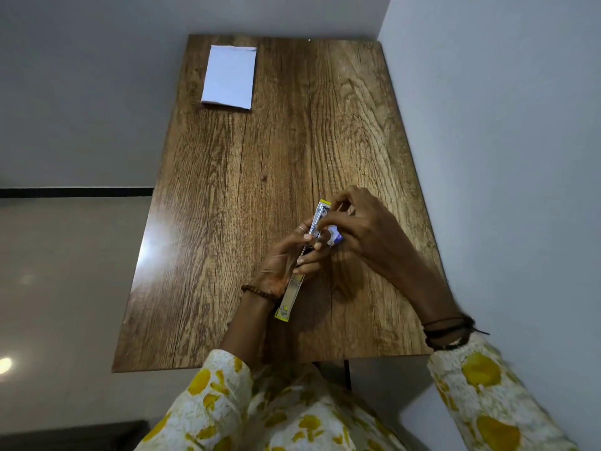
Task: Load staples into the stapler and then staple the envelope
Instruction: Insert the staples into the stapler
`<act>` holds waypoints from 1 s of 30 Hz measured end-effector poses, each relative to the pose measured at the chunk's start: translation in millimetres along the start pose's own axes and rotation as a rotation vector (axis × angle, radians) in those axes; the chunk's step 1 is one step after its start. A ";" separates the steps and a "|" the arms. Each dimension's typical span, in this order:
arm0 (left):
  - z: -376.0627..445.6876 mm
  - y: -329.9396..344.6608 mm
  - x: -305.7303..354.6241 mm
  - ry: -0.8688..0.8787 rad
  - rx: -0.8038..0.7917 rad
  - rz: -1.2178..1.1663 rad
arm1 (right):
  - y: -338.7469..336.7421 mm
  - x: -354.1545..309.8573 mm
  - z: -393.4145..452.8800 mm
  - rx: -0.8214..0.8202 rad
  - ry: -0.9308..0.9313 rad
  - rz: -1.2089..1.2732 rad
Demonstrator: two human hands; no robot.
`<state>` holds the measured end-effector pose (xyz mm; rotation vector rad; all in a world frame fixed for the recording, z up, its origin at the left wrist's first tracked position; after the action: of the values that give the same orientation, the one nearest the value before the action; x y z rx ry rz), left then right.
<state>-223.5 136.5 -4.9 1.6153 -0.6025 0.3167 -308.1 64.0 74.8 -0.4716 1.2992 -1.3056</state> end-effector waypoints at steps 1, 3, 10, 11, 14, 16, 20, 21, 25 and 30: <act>-0.2 0.0 0.6 0.003 -0.005 0.008 | -1.4 0.3 0.7 0.006 -0.031 -0.025; -0.2 0.2 1.8 0.011 -0.011 0.020 | -3.5 -1.1 1.4 0.015 -0.105 -0.077; -2.7 1.6 8.3 0.004 0.002 0.026 | -5.9 -9.4 -1.0 0.035 -0.263 -0.108; -2.9 3.3 8.8 0.001 -0.011 0.036 | -5.4 -8.8 -0.8 0.023 -0.263 -0.100; -2.6 7.0 10.4 -0.006 -0.030 0.078 | -5.4 -6.1 0.5 -0.011 -0.277 -0.096; -1.7 7.1 11.7 -0.009 -0.042 0.078 | -7.2 -3.4 2.2 -0.020 -0.294 -0.130; 0.3 9.5 14.1 -0.017 -0.119 0.029 | -14.7 4.2 6.1 0.011 -0.315 -0.192; 0.7 9.9 14.0 -0.021 -0.127 0.011 | -15.3 6.0 7.0 0.013 -0.318 -0.205; 1.5 5.9 12.3 -0.023 -0.101 0.022 | -9.0 10.8 8.3 0.007 -0.324 -0.212; 0.8 -2.7 9.8 -0.037 -0.074 0.020 | -1.9 20.5 9.1 0.042 -0.155 -0.127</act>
<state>-214.1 133.9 -2.0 1.5474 -0.6523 0.2766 -306.0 42.0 70.5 -0.6217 1.1261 -1.3708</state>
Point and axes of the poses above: each hand's wrist, its own z-axis towards the middle knuckle, its own y-axis out of the palm, x = y × z, the point moved 4 cm from there along z, towards the middle knuckle, and after that the axes turned 10 degrees about z, right-handed, at the moved point
